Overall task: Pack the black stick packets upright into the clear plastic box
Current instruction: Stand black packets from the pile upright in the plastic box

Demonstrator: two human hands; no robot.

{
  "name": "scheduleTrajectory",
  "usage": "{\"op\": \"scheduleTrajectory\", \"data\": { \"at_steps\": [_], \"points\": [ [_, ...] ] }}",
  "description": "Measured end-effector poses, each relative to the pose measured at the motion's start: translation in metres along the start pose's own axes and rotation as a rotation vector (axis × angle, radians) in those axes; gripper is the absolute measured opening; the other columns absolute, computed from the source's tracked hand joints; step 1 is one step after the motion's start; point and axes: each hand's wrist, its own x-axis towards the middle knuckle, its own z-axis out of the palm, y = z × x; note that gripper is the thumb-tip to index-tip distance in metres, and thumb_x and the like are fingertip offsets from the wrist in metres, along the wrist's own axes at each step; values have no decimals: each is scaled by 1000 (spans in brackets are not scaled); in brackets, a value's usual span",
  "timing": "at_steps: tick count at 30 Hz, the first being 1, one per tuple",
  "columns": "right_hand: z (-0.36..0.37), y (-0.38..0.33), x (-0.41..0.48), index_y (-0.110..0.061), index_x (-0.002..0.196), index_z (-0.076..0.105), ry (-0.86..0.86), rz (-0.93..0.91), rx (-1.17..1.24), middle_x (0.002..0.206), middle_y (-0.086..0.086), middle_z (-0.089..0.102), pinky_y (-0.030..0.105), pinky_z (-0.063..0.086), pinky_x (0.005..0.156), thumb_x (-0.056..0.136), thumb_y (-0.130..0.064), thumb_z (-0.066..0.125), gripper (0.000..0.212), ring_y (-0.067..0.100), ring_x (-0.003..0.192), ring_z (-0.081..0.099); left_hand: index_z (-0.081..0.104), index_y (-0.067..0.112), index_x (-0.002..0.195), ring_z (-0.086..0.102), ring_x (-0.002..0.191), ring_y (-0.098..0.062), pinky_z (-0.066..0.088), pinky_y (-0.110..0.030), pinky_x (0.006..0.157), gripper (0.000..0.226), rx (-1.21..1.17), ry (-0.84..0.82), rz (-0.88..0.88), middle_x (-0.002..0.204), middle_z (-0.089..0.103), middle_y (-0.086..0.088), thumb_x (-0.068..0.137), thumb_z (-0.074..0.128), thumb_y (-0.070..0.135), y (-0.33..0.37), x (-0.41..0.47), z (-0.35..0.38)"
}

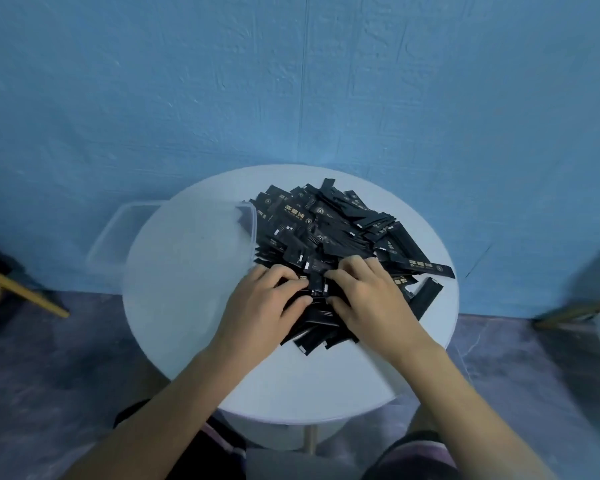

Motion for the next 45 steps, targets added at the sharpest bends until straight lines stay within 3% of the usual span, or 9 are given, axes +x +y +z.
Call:
{"op": "scheduleTrajectory", "data": {
  "at_steps": [8,13,16,23,26,29,33,40,45],
  "points": [
    [-3,-3,12,-14,117,67,18,-38,80,102,-1,60,39,51,83,86,-27,71,33,24,92,52,68,36,90,54,71,-3,41,-21,63,16,-307,-103,-355,80,62,17,89,67,52,13,14,-10],
    [-7,-14,16,-15,119,66,61,-101,118,106,-2,60,38,50,84,88,-26,70,33,23,94,53,60,23,71,47,56,-5,40,-29,58,27,-592,-75,-502,64,58,11,91,71,38,16,12,-9],
    [-12,-17,19,-19,123,64,46,-101,165,111,-4,60,37,49,88,88,-30,74,38,22,98,52,59,13,70,54,62,-22,46,-41,62,31,-626,-28,-502,64,59,0,93,70,31,16,13,-16],
    [-34,-5,20,-34,123,67,-104,-28,347,106,-20,67,26,42,88,98,-33,62,26,8,99,53,46,20,65,34,51,-11,26,-23,50,37,-503,3,-431,53,46,12,97,63,28,19,10,-38],
    [-35,-9,25,-30,99,67,-102,3,381,83,-18,64,22,39,70,97,-27,64,5,1,79,53,56,26,73,44,49,-8,29,-18,51,26,-425,0,-405,60,58,14,99,62,30,16,9,-48],
    [-33,-17,31,-22,86,59,-100,41,442,72,-15,60,12,36,61,96,-28,66,14,3,66,51,69,32,99,54,57,1,36,-12,57,5,-290,90,-344,75,63,14,95,67,35,0,3,-63],
    [-31,-30,42,-22,82,54,-111,67,538,66,-6,56,16,36,54,95,-33,66,21,8,53,41,72,31,111,54,57,-1,42,-26,63,21,-3,158,-324,102,60,15,92,72,39,-41,-14,-80],
    [-22,-63,85,-23,81,55,-35,120,551,67,-11,57,29,39,62,95,-38,64,21,12,59,47,75,31,112,69,76,-22,55,-37,66,20,77,98,-319,101,68,11,98,64,38,-58,-9,-72],
    [-14,-75,110,-26,82,58,-22,149,464,66,-9,59,30,36,63,95,-38,62,19,6,62,51,76,31,113,66,83,-14,47,-30,72,24,5,185,-365,107,69,11,98,63,44,-62,-2,-88]
  ]
}}
